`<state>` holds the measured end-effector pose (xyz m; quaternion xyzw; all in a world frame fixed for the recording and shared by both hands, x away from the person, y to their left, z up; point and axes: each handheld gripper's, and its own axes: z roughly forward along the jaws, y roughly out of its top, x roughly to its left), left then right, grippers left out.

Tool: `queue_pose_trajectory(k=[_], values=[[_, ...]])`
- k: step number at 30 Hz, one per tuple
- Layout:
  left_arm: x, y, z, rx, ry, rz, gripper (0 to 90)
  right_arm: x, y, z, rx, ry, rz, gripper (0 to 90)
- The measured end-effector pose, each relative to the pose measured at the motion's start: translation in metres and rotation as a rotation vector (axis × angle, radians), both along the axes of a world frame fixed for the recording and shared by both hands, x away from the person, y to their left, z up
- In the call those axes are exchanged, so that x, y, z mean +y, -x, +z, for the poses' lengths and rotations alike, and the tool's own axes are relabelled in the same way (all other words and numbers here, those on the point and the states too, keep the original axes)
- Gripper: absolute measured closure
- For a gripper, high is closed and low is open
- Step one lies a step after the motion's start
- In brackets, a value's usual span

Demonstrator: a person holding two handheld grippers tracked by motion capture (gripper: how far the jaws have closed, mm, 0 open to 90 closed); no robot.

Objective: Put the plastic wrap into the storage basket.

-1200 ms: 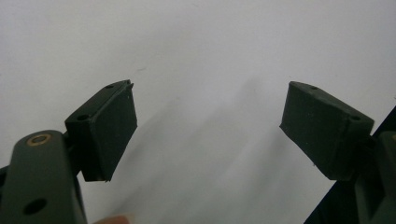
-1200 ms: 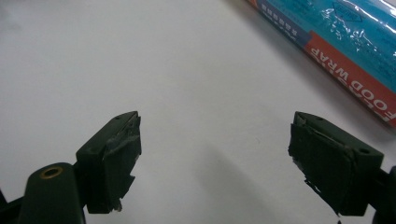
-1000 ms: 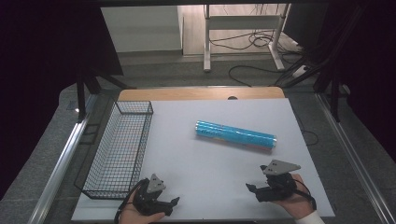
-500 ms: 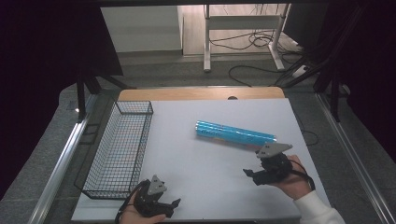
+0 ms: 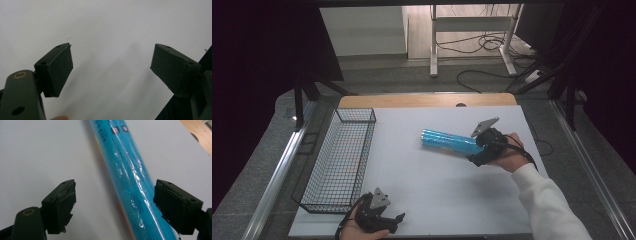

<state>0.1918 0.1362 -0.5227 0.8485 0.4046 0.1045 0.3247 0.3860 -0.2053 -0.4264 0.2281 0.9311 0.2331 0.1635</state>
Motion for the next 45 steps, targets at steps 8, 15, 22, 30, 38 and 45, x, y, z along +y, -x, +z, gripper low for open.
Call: queue_pose_trajectory(k=[8, 15, 22, 30, 38, 45], values=[[0.001, 0.0, 0.0, 0.001, -0.002, 0.0, 17.7, 0.006, -0.034, -0.013, 0.047, 0.055, 0.009, 15.6], [0.0, -0.001, -0.001, 0.001, -0.004, 0.0, 17.7, 0.012, -0.06, -0.028, 0.102, 0.08, 0.012, 15.3], [0.001, -0.001, -0.001, 0.002, -0.005, -0.002, 17.7, 0.018, -0.076, -0.047, 0.157, 0.141, 0.011, 15.2], [-0.003, -0.003, -0.002, 0.003, -0.011, -0.012, 17.7, 0.022, -0.085, -0.06, 0.227, 0.187, 0.047, 16.4], [-0.002, -0.003, -0.003, 0.006, -0.013, -0.011, 17.7, 0.026, -0.087, -0.066, 0.247, 0.212, 0.085, 26.9], [0.0, -0.004, -0.003, 0.005, -0.009, -0.003, 17.7, 0.028, -0.081, -0.065, 0.21, 0.238, 0.111, 28.7]])
